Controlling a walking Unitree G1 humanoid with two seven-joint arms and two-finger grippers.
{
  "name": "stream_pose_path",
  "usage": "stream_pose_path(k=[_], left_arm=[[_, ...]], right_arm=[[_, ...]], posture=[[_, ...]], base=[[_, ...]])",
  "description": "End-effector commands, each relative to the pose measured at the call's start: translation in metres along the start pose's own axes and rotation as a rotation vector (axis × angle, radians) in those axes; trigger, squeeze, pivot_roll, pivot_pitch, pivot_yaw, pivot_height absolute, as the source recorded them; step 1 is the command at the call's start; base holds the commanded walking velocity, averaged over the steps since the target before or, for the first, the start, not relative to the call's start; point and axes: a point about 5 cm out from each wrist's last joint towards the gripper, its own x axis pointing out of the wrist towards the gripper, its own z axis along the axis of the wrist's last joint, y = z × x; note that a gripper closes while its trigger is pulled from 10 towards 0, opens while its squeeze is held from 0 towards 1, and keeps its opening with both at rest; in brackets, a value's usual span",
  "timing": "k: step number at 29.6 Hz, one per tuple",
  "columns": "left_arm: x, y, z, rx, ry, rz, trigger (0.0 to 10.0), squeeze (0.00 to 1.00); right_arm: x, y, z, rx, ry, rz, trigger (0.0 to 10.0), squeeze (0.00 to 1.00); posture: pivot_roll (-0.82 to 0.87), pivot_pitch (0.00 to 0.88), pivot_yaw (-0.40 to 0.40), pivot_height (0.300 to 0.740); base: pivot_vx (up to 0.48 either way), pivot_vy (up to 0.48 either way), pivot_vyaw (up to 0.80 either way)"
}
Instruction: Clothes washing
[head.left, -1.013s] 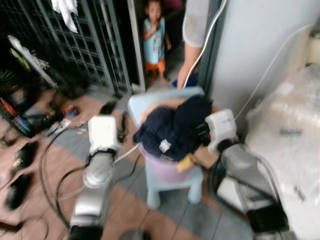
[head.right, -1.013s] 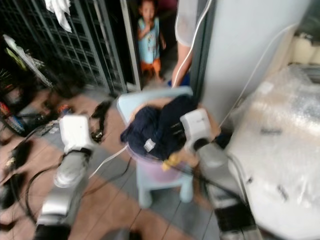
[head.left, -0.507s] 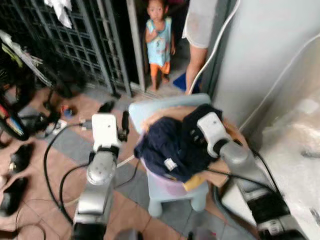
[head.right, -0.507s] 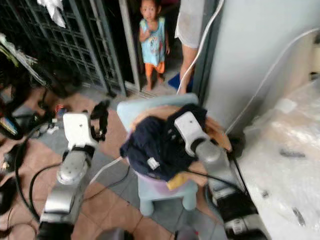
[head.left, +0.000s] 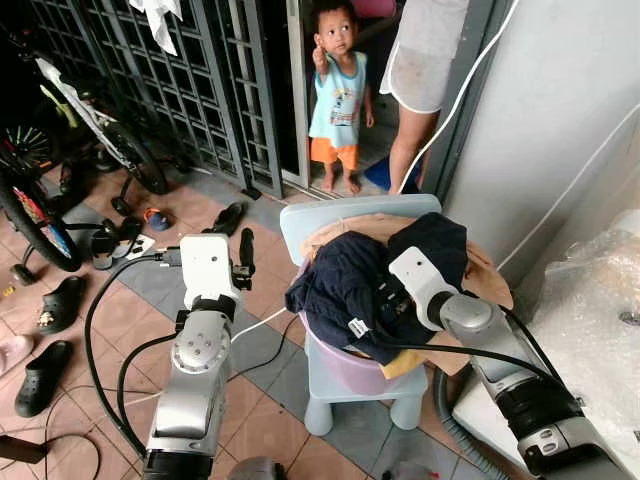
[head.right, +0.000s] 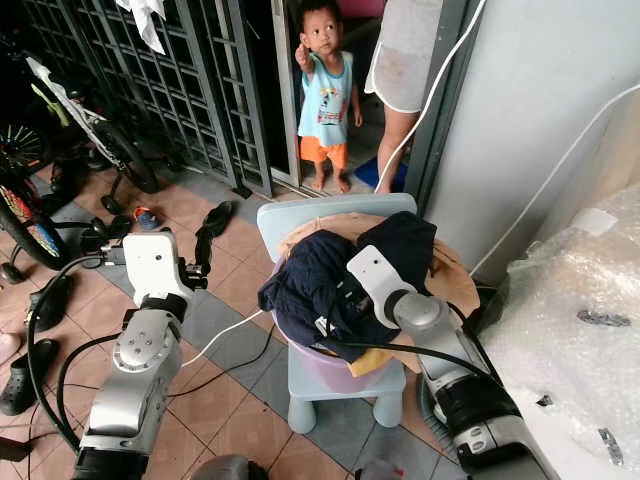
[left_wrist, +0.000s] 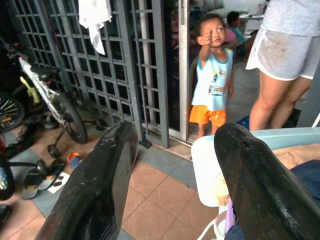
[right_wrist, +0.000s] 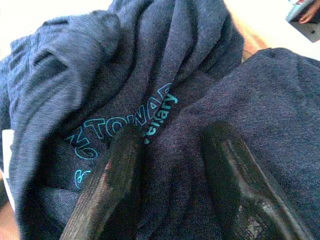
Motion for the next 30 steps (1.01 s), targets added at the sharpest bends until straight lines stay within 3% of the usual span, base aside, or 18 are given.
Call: stream_pose_path(k=[1, 9, 17, 20, 27, 30], left_arm=[[0.0, 0.001, 0.003, 0.011, -0.005, 0.002, 10.0, 0.0], [-0.001, 0.002, 0.001, 0.013, 0.003, 0.002, 10.0, 0.0], [-0.005, 0.005, -0.001, 0.019, 0.014, 0.007, 10.0, 0.0], [-0.008, 0.006, -0.003, 0.02, 0.023, 0.011, 10.0, 0.0], [-0.008, 0.007, -0.006, 0.036, 0.042, 0.022, 10.0, 0.0], [-0.007, 0.006, -0.005, 0.039, 0.04, 0.023, 10.0, 0.0]], right_arm=[[0.001, 0.003, -0.004, -0.028, 0.034, 0.034, 0.0, 0.0], [-0.002, 0.013, -0.006, -0.044, 0.044, 0.14, 0.0, 0.0], [-0.007, 0.025, 0.003, 0.07, -0.026, 0.155, 0.0, 0.0], [-0.009, 0.031, 0.01, 0.198, -0.093, 0.11, 0.0, 0.0], [-0.014, 0.033, 0.019, 0.331, -0.194, 0.013, 0.0, 0.0], [-0.019, 0.029, 0.032, 0.425, -0.286, -0.024, 0.0, 0.0]], posture=[[-0.05, 0.04, 0.062, 0.74], [-0.05, 0.037, 0.06, 0.74], [-0.05, 0.04, 0.064, 0.74], [-0.04, 0.033, 0.068, 0.74], [-0.05, 0.026, 0.08, 0.74], [-0.05, 0.025, 0.08, 0.74]], base=[[0.0, 0.0, 0.0], [0.0, 0.0, 0.0], [0.0, 0.0, 0.0], [0.0, 0.0, 0.0], [0.0, 0.0, 0.0], [0.0, 0.0, 0.0]])
